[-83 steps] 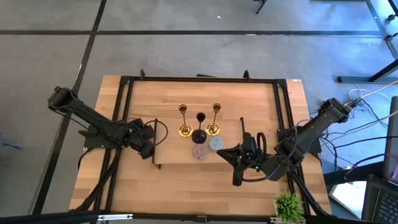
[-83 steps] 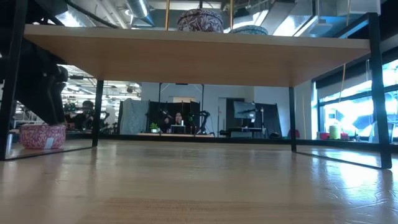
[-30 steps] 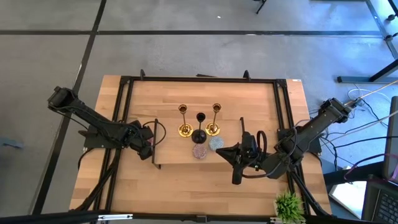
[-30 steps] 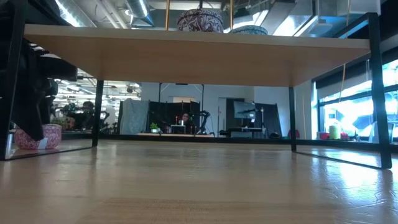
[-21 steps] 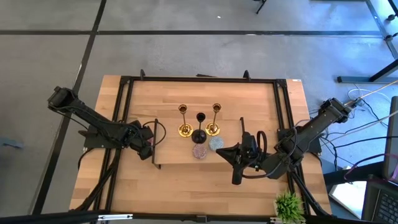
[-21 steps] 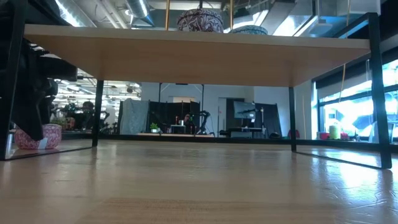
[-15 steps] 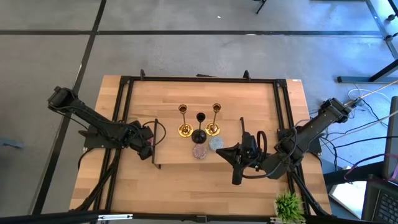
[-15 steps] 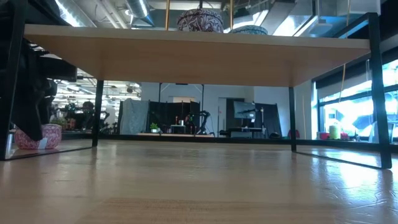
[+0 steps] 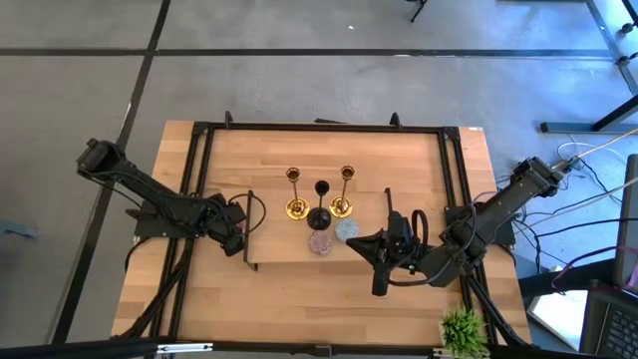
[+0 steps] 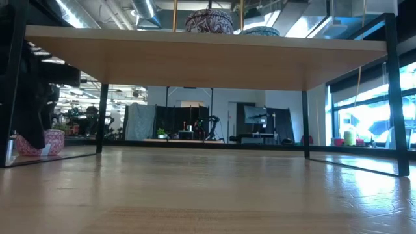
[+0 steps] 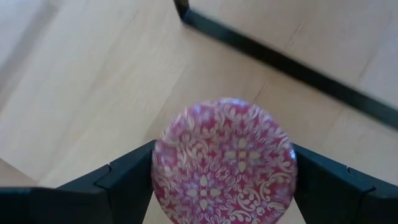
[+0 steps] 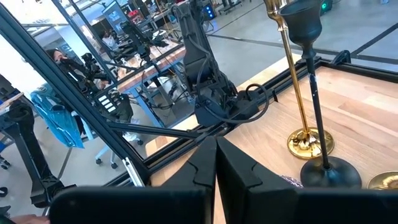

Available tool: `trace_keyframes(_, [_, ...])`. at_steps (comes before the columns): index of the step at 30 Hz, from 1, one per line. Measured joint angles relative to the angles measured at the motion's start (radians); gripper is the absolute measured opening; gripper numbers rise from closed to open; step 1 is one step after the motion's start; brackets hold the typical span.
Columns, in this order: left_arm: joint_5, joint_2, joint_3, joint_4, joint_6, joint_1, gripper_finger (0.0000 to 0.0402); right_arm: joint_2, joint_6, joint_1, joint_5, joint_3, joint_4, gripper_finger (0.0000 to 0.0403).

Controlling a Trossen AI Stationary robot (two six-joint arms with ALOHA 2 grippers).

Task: Pick & Place candle stick holders
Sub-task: Put the pink scented candle on the shelf

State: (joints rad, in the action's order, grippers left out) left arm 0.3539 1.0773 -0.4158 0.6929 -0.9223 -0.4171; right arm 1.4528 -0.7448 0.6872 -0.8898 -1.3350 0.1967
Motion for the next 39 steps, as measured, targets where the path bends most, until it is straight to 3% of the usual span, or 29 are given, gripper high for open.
trace_keyframes(6, [-0.058, -0.001, 0.042, -0.043, -0.036, -0.002, 0.0322, 0.000, 0.000, 0.000, 0.000, 0.000, 0.000, 0.0014])
trace_keyframes(21, [-0.003, 0.000, 0.044, -0.046, 0.017, -0.002, 0.0322, 0.000, 0.000, -0.014, 0.003, 0.000, 0.000, 0.0014])
trace_keyframes(39, [-0.023, -0.003, 0.075, -0.108, 0.004, -0.001, 0.0321, 0.000, 0.000, -0.014, 0.004, 0.000, -0.016, 0.0014])
